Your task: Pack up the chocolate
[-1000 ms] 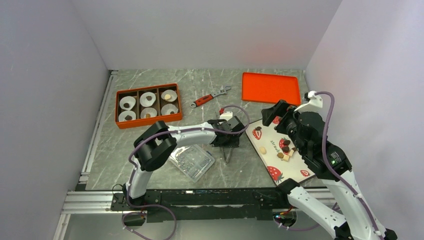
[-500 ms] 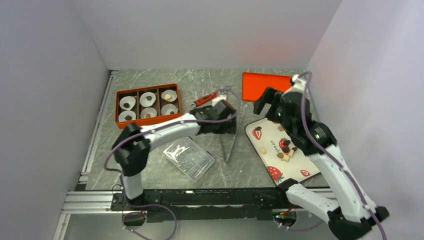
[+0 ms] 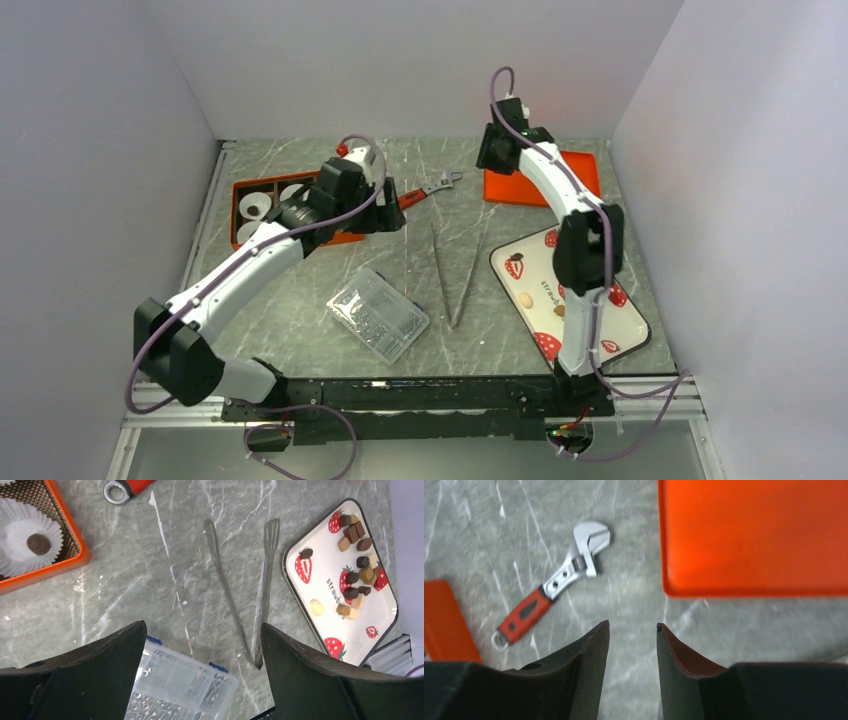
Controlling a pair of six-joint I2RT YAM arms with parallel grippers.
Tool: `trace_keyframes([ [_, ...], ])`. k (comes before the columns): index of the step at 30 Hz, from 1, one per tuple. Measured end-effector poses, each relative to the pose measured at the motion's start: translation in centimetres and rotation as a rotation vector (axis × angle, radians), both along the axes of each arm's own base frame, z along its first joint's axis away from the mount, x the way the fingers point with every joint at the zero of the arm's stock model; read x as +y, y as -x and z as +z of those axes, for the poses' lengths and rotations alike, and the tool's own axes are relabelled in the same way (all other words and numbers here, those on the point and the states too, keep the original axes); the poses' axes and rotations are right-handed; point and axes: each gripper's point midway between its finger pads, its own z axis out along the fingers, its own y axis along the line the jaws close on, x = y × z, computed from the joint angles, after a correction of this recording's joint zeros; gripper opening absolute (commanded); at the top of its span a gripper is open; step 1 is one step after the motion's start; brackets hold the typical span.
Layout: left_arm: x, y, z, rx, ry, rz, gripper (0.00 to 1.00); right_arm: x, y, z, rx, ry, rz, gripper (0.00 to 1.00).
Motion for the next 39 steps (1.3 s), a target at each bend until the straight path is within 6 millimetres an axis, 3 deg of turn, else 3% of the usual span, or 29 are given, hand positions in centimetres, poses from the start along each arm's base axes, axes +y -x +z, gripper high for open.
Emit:
trace_keyframes([
  [3, 1.4, 1.0, 0.2, -0.002, -0.003, -0.022, 0.89, 0.5, -3.8, -3.1, 0.028, 0.03, 0.006, 0.42],
  [7, 3.0, 1.5, 0.9, -0.016, 0.003, -0.027, 0.88, 0.5, -6.4, -6.9, 0.068, 0.075, 0.011, 0.41],
  [11, 4.5, 1.7, 1.6, -0.034, 0.013, -0.022, 0.88, -0.3, -6.5, -10.7, 0.132, 0.118, 0.008, 0.41],
  [14, 5.3, 1.7, 1.7, -0.039, 0.017, -0.008, 0.85, -1.1, -6.4, -12.4, 0.164, 0.143, 0.003, 0.37],
  [24, 6.5, 1.0, 0.3, 0.003, 0.013, 0.026, 0.81, -1.2, -6.5, -14.6, 0.186, 0.178, 0.011, 0.2],
  [29, 7.1, 0.4, -0.4, 0.028, 0.013, 0.048, 0.8, -0.2, -6.7, -14.6, 0.172, 0.206, 0.024, 0.0],
  [35, 7.7, -0.5, -0.6, 0.062, 0.055, 0.074, 0.78, 0.4, -6.5, -14.2, 0.18, 0.202, 0.056, 0.0],
  [39, 7.1, -1.7, 0.1, 0.07, 0.125, 0.08, 0.8, 1.5, -6.2, -12.7, 0.173, 0.164, 0.119, 0.0],
])
